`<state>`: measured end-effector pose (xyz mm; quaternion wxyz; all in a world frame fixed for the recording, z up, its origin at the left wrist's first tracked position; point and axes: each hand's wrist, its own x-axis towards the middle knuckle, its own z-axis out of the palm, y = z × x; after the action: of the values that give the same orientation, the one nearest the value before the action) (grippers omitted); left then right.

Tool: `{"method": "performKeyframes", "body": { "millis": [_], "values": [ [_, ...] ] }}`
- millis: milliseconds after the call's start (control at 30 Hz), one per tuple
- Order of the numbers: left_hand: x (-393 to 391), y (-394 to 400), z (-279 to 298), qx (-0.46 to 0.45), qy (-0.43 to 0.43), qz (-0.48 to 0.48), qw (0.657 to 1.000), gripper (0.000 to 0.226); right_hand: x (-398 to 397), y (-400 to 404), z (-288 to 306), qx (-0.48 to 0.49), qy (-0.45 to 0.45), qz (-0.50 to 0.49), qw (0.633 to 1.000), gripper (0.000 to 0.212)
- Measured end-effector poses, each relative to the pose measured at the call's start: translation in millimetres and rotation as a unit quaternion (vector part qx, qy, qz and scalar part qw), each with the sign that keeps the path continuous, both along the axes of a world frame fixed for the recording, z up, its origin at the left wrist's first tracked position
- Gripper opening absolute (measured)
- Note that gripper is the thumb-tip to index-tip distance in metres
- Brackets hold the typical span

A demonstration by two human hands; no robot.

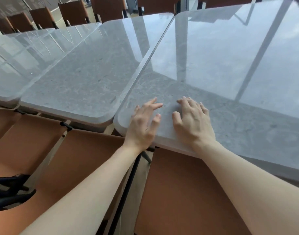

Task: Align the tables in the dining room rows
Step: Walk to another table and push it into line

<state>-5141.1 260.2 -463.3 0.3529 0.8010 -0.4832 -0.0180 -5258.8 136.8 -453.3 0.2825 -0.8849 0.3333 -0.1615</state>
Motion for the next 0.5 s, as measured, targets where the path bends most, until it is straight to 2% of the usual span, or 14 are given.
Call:
{"method": "performKeyframes", "body": {
  "millis": [100,167,233,300,333,400,500],
  "values": [
    [6.4,-4.9,-6.9,0.189,-0.141,-0.035,0.971,0.075,-9.5,-1.2,5.7,0.092,-0.126,-0.059,0.986,0.041],
    [8.8,-2.0,-5.2,0.223,-0.162,-0.056,0.96,0.085,-21.0,-1.0,6.5,0.107,-0.137,-0.055,0.983,0.039],
    [9.3,-1.5,-1.7,0.244,-0.178,-0.073,0.95,0.09,-45.0,0.0,2.0,0.007,-0.028,0.022,0.999,0.064],
    [7.9,-0.9,1.6,0.276,-0.187,-0.079,0.94,0.098,-73.7,-1.4,-7.1,-0.144,0.152,0.071,0.975,0.1],
    [7.3,0.1,2.1,0.286,-0.187,-0.08,0.936,0.102,-86.1,-3.0,-10.4,-0.183,0.213,0.061,0.958,0.112],
    [7.1,1.7,4.7,0.299,-0.179,-0.089,0.933,0.11,-99.1,-4.6,-11.3,-0.187,0.247,0.01,0.951,0.124],
    [13.9,-1.3,8.7,0.318,-0.216,-0.124,0.915,0.124,-97.1,-1.2,-12.7,-0.215,0.25,-0.021,0.944,0.127]
  ]
}}
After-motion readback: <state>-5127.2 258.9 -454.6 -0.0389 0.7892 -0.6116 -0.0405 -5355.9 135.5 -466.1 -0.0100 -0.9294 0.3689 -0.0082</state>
